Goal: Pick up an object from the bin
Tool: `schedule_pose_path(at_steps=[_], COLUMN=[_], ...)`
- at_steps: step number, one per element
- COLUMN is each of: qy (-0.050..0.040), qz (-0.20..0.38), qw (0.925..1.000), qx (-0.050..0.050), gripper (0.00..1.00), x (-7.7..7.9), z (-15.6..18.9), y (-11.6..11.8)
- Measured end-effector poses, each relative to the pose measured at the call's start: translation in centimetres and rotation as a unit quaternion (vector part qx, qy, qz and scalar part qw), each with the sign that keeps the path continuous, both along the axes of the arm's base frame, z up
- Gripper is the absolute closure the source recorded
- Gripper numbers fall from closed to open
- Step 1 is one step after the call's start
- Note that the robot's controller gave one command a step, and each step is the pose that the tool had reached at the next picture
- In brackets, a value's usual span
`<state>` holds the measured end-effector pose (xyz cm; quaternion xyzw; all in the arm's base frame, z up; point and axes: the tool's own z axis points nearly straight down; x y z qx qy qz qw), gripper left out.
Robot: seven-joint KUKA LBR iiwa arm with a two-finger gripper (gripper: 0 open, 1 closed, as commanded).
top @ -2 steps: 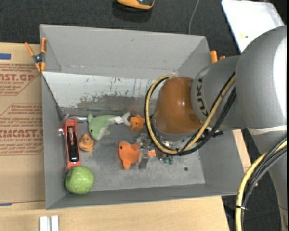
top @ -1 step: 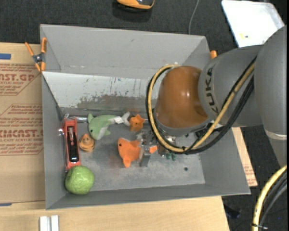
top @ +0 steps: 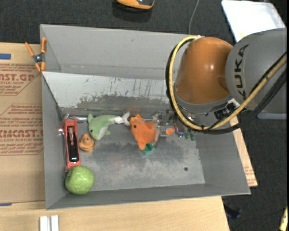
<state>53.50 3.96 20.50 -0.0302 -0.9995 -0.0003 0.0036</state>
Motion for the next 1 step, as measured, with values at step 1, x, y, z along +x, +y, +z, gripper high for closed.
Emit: schedule_pose_path(at_steps=[1], qy=[0.0035], qz=[0.003], qw=[1.0], qx=[-0.001], gripper=[1.0], x=[-0.76], z=[2.76], y=[1.43])
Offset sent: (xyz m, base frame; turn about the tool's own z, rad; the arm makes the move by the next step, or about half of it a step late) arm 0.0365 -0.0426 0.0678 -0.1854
